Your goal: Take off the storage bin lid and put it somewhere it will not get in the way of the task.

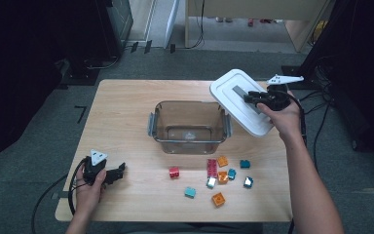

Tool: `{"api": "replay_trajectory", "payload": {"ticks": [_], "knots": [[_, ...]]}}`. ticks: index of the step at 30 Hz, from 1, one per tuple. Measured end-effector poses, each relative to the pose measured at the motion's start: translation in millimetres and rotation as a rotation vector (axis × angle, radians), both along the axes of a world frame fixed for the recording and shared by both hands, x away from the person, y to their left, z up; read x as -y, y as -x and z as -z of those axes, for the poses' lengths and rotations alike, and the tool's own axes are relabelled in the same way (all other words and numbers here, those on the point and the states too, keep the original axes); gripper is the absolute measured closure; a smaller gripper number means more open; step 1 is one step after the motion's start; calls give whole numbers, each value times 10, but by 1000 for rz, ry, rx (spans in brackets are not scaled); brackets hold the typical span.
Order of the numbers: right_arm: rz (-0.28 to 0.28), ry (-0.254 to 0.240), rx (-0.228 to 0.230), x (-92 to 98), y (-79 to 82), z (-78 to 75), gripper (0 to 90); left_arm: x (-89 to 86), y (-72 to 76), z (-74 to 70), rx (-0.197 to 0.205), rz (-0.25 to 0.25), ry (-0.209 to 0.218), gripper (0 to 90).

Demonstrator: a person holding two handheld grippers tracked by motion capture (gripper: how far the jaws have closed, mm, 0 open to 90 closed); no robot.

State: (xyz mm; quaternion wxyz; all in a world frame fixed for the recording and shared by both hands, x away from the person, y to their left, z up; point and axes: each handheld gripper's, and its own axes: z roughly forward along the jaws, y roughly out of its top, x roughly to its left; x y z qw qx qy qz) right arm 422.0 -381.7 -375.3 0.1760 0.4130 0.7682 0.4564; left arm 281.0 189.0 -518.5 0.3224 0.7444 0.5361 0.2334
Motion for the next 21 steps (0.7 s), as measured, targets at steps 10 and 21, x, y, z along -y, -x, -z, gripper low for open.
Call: {"api": "replay_trajectory", "payload": {"ticks": [10, 21], "knots": [[119, -6, -29, 126, -82, 183, 680, 0, 0, 0, 0, 0, 0, 127], [188, -8, -70, 209, -149, 404, 680, 0, 0, 0, 0, 0, 0, 127]]}}
